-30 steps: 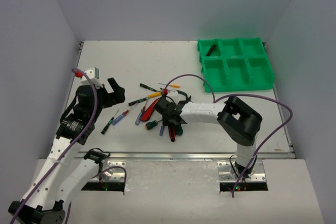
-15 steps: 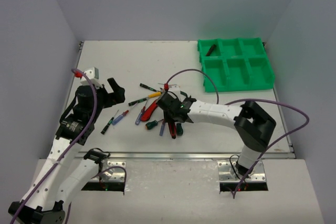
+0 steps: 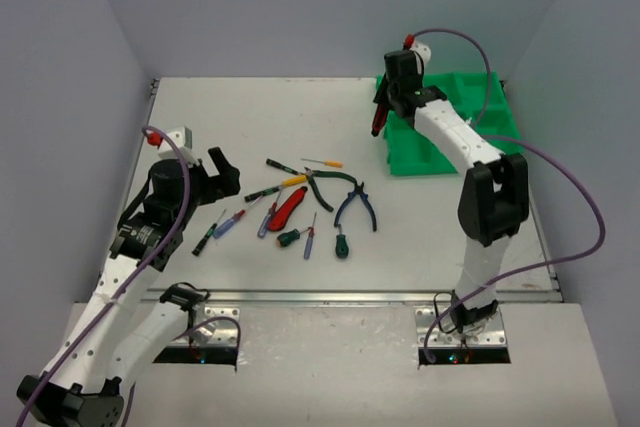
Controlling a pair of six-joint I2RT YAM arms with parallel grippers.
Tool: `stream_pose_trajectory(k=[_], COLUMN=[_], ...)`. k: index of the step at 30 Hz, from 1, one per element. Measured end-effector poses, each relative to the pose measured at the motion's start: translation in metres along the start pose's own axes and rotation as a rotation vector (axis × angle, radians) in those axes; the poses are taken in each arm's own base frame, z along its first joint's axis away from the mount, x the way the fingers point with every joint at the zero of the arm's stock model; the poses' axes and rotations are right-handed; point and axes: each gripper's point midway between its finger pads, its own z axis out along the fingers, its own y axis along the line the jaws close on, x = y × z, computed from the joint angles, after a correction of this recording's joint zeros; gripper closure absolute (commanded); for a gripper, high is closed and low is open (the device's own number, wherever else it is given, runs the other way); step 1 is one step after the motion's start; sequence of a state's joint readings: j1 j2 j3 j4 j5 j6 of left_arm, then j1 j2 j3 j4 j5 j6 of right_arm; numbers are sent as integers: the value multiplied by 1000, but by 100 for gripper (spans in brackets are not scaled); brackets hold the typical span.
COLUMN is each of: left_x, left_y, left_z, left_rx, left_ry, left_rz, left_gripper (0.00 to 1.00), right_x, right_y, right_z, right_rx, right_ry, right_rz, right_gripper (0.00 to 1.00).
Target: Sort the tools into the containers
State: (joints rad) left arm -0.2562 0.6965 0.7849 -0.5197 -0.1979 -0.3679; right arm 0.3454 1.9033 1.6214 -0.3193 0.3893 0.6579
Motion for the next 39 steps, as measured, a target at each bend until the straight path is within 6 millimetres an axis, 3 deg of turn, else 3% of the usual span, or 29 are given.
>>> stream_pose_trajectory(k=[4, 8, 14, 18, 22, 24, 25, 26, 28, 29, 32, 34, 36, 39], left_x=[4, 9, 15, 18, 19, 19, 20, 20, 20, 20, 20, 20, 21, 28], left_y=[0, -2, -5, -6, -5, -5, -5, -5, -5, -5, -5, -6, -7, -16], left_z=[4, 7, 12, 14, 15, 15, 16, 16, 16, 16, 16, 16, 16, 22], left_rx=[-5, 9, 18, 22, 20, 19, 19, 19, 18, 18, 18, 20, 28, 74], left_ry=[18, 42, 75, 87, 92, 94, 95, 95, 97, 98, 99, 99, 102, 139], left_rz=[4, 12, 25, 33, 35, 35, 35, 36, 36, 36, 36, 36, 38, 47], left_gripper=[0, 0, 0, 0, 0, 0, 0, 0, 0, 0, 0, 0, 0, 0], right_x=[-41, -58, -65, -70, -63, -59, -58, -57, -54, -52, -41, -37, -40, -58], right_y=[-15, -32, -60, -61, -62, -61, -61, -61, -61, -60, -62, -62, -60, -51], right_z=[67, 110, 146, 166, 178, 181, 182, 182, 184, 184, 182, 177, 165, 132], right_rx=[53, 75, 113, 101, 94, 89, 84, 81, 76, 74, 62, 54, 38, 1], right_ry=[-63, -94, -151, -189, -194, -189, -188, -188, -186, -186, -164, -146, -129, -128], right_rz=[25, 21, -53, -81, -105, -110, -111, -111, -108, -105, -96, -99, -101, -97], right_gripper=[100, 100, 100, 100, 98, 87, 60, 43, 17, 11, 1, 1, 1, 1])
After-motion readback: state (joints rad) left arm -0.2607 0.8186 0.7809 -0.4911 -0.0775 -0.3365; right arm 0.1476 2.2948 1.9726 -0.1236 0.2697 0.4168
